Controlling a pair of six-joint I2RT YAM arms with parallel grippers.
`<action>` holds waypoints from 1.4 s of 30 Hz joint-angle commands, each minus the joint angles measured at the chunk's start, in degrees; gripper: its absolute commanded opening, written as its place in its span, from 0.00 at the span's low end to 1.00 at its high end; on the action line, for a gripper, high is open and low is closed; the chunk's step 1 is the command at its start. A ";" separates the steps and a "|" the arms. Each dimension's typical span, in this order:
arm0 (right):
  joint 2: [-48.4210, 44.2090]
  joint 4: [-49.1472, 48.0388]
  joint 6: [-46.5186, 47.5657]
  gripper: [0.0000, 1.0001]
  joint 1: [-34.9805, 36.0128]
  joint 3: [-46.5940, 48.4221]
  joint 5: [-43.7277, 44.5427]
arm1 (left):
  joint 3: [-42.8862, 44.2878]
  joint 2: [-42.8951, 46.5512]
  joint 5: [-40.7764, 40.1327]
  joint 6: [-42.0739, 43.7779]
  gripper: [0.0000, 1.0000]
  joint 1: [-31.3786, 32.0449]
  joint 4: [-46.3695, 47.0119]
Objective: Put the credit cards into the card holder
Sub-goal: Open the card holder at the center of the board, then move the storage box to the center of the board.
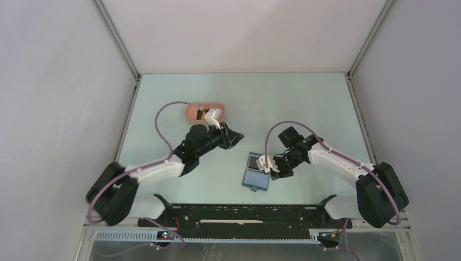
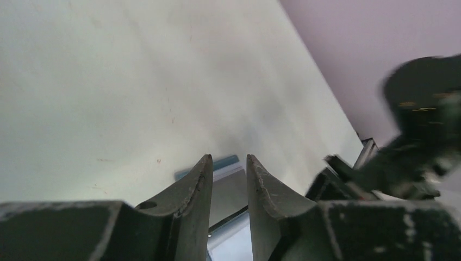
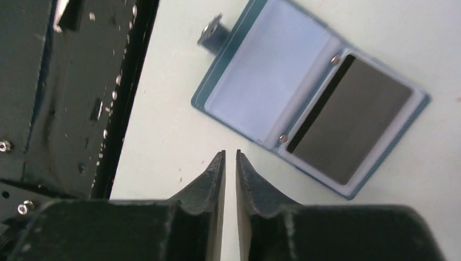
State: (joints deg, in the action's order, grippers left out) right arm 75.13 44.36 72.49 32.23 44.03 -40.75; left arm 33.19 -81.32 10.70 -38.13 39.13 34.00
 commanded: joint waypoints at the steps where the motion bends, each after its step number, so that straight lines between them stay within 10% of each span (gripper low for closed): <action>1: 1.91 1.02 11.63 0.13 2.33 -0.59 5.90 | -4.00 18.53 -6.30 15.01 0.35 -0.11 -12.11; 4: 4.51 -2.44 9.78 0.06 6.99 -1.47 10.26 | -5.97 29.83 -10.32 19.68 0.40 -0.03 -19.05; 13: 10.39 -15.49 -0.50 0.00 17.52 -1.49 20.37 | -14.66 55.11 -21.86 18.22 0.99 -0.83 -26.39; 19: 8.78 -26.89 -13.38 0.12 19.27 0.08 23.76 | -16.74 54.54 -21.08 13.29 1.00 -4.47 -26.97; 29: -1.44 -2.19 -6.95 0.25 9.84 7.81 1.41 | -10.95 34.20 -7.36 8.58 1.00 -19.19 -22.09; 35: -0.37 3.07 -22.26 0.72 2.93 22.51 -2.58 | -2.04 23.33 -15.99 14.14 0.97 -25.26 -26.75; 42: 6.78 6.62 -29.08 0.64 1.98 28.98 -7.09 | 10.43 5.74 -13.59 17.61 0.82 -34.79 -27.42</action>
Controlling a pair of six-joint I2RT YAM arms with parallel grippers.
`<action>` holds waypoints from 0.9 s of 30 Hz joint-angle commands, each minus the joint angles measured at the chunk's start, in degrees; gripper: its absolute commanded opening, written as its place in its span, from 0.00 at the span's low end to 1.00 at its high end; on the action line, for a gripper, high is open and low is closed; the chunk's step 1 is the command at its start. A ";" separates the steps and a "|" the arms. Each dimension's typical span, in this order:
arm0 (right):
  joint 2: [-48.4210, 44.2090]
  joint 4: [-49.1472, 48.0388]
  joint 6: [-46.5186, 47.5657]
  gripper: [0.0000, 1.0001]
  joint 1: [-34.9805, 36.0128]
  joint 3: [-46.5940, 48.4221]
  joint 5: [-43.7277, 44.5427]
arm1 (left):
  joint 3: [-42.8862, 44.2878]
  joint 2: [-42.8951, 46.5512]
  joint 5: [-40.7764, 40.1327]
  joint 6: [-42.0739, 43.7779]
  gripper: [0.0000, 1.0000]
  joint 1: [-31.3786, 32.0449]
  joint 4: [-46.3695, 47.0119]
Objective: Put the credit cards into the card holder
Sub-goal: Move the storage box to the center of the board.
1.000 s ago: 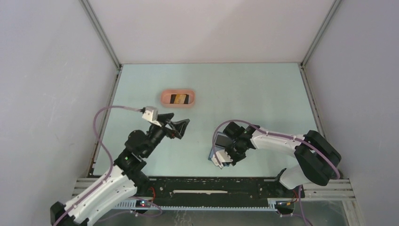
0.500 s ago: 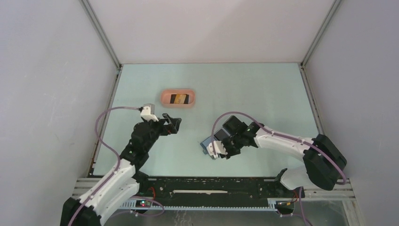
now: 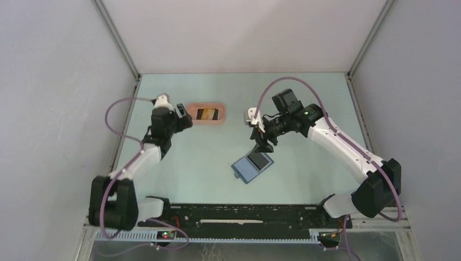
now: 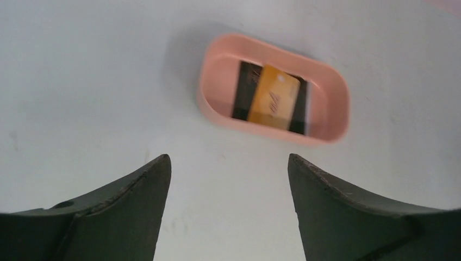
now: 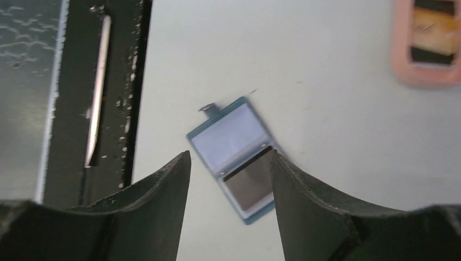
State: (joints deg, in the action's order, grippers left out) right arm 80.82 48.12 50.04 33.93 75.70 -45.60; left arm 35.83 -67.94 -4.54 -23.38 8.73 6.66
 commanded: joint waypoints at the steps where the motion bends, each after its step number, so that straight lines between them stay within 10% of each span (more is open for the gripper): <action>1: 0.83 0.89 -8.27 0.65 -0.28 -3.88 -1.64 | 10.17 -10.33 3.58 2.61 0.75 -5.56 -0.53; 14: 2.18 -0.47 -9.62 0.65 -6.68 -5.65 -3.88 | 36.06 -35.54 11.47 3.36 0.52 -7.93 -14.52; 27: 3.21 0.66 -8.40 0.65 -7.56 -5.65 -4.67 | 44.31 -43.46 9.98 3.28 0.37 -7.94 -24.40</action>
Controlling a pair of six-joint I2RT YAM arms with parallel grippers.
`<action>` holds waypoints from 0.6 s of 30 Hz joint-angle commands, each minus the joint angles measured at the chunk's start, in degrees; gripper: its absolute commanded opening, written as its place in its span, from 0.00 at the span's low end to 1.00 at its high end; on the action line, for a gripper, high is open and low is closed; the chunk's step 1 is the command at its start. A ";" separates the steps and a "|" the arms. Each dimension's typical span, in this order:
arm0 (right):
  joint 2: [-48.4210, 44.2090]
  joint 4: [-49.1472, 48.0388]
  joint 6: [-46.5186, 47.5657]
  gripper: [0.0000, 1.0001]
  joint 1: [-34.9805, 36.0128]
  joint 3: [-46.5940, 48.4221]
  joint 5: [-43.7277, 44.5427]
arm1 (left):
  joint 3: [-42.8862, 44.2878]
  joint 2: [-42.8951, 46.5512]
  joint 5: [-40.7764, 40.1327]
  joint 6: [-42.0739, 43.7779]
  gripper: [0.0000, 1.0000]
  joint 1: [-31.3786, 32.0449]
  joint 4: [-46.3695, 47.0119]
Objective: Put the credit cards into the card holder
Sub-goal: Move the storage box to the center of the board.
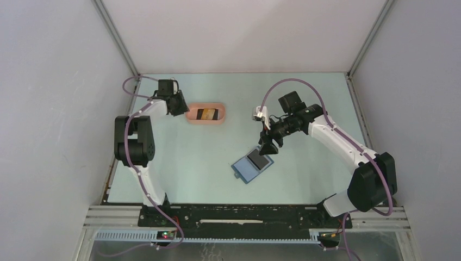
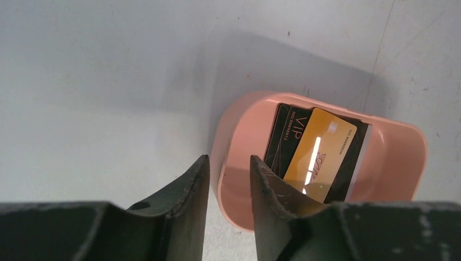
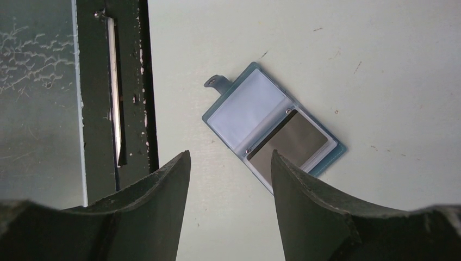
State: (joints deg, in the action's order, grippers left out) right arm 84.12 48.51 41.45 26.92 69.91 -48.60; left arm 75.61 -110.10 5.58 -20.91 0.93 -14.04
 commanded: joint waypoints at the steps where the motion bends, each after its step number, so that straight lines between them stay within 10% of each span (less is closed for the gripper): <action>1: -0.16 0.34 0.21 0.65 -0.55 0.14 -1.72 | 4.67 -1.74 -0.25 0.27 0.35 -0.14 -4.15; 11: -0.84 1.03 0.72 0.65 -1.49 0.14 -2.45 | 4.35 -0.90 0.33 -0.14 0.05 -0.06 -5.46; 18: 0.30 1.20 0.10 0.63 -1.65 0.14 -4.21 | -11.10 13.37 -2.97 -2.78 0.00 2.24 1.40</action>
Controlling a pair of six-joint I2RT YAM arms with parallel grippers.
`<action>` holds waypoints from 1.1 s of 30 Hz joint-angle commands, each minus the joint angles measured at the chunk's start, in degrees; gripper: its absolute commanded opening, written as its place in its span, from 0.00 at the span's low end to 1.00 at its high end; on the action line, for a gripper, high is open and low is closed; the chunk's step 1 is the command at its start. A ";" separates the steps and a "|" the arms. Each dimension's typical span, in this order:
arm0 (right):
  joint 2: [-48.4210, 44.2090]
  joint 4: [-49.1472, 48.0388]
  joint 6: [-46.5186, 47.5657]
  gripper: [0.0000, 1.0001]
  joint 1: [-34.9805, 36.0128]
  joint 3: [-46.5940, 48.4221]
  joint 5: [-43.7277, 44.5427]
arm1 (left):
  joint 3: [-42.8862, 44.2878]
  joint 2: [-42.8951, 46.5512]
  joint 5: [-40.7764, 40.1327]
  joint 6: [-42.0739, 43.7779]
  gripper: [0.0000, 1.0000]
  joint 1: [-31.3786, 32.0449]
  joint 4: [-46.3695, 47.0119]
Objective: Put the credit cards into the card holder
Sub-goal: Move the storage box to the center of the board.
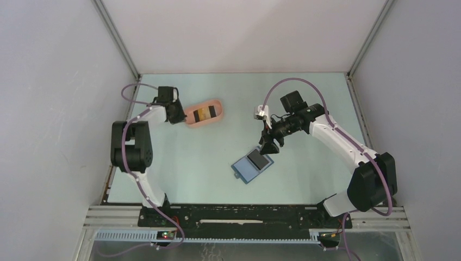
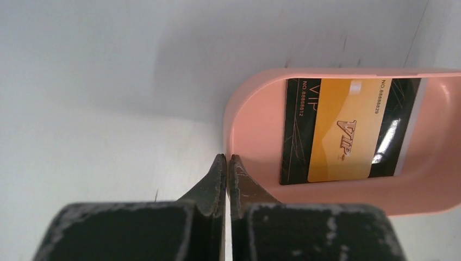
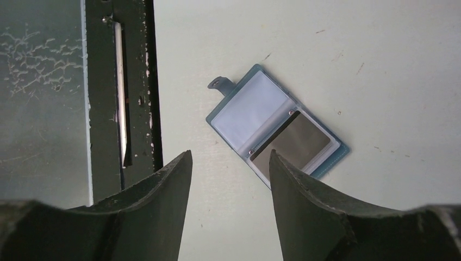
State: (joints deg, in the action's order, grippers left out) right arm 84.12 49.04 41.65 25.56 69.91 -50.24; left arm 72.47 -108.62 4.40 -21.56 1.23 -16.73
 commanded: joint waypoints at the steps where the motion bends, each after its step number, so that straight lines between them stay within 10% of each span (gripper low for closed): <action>1: 0.65 0.60 -0.27 0.62 -0.18 0.14 -3.04 | -10.43 14.37 -2.90 -2.47 0.00 2.84 4.60; 16: 4.14 -12.94 -15.73 0.56 2.30 -1.08 -6.01 | -42.98 48.20 -17.76 -17.06 0.00 17.55 3.74; 24: 10.18 -32.88 -40.59 0.56 8.65 1.03 -5.09 | -48.45 53.17 -25.88 -27.35 0.00 22.26 -0.77; 33: 25.05 -28.19 -55.57 0.64 15.29 17.33 6.86 | -49.68 58.18 -31.02 -37.21 0.00 25.18 -7.45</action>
State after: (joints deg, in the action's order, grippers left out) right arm 106.39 19.99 -5.34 38.54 80.25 -50.41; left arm 23.18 -52.90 -21.82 -51.16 25.12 -22.13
